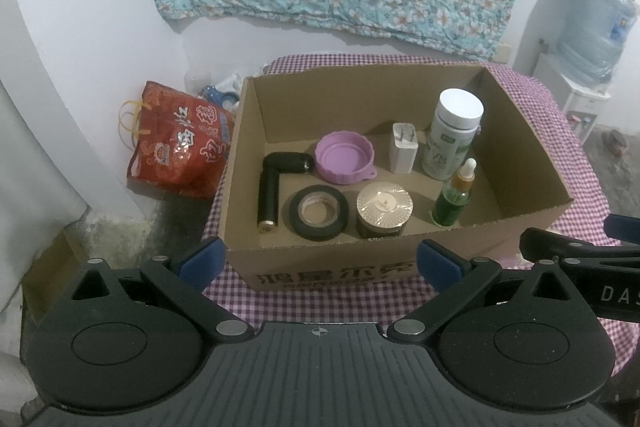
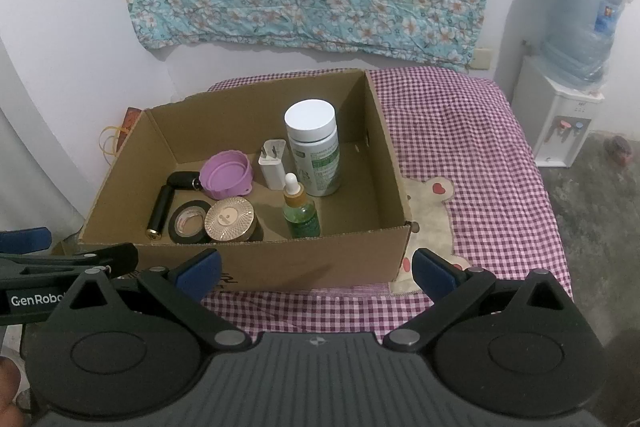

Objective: Organize rigid objects

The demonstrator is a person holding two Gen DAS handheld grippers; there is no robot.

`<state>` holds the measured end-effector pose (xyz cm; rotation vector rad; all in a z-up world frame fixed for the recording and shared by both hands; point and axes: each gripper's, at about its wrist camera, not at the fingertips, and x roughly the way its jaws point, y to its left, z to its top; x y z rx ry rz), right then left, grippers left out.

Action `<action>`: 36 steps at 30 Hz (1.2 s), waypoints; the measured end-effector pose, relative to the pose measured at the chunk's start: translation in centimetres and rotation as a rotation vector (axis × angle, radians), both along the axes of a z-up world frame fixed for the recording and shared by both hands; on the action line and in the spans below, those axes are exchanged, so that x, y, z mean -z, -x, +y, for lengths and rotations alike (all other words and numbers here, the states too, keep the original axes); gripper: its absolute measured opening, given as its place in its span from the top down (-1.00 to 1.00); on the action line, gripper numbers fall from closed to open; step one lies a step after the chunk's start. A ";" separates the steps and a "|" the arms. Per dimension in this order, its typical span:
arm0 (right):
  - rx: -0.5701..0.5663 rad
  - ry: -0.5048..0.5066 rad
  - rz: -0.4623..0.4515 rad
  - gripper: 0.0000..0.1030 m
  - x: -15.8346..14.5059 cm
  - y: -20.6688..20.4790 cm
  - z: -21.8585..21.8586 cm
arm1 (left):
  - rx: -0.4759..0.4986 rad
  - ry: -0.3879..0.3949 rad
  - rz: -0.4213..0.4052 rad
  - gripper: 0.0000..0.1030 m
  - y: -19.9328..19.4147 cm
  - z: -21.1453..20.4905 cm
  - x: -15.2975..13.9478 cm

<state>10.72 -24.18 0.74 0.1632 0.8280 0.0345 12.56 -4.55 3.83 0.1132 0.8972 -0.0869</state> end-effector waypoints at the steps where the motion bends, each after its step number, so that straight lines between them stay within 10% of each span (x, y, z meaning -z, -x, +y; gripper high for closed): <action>1: 0.000 0.000 0.000 -1.00 0.0 0.0 0.0 | 0.000 0.000 -0.001 -0.99 0.0 0.0 0.0; 36: -0.001 0.001 -0.002 -1.00 -0.2 0.1 0.0 | 0.001 0.003 -0.002 -0.99 0.1 0.1 0.0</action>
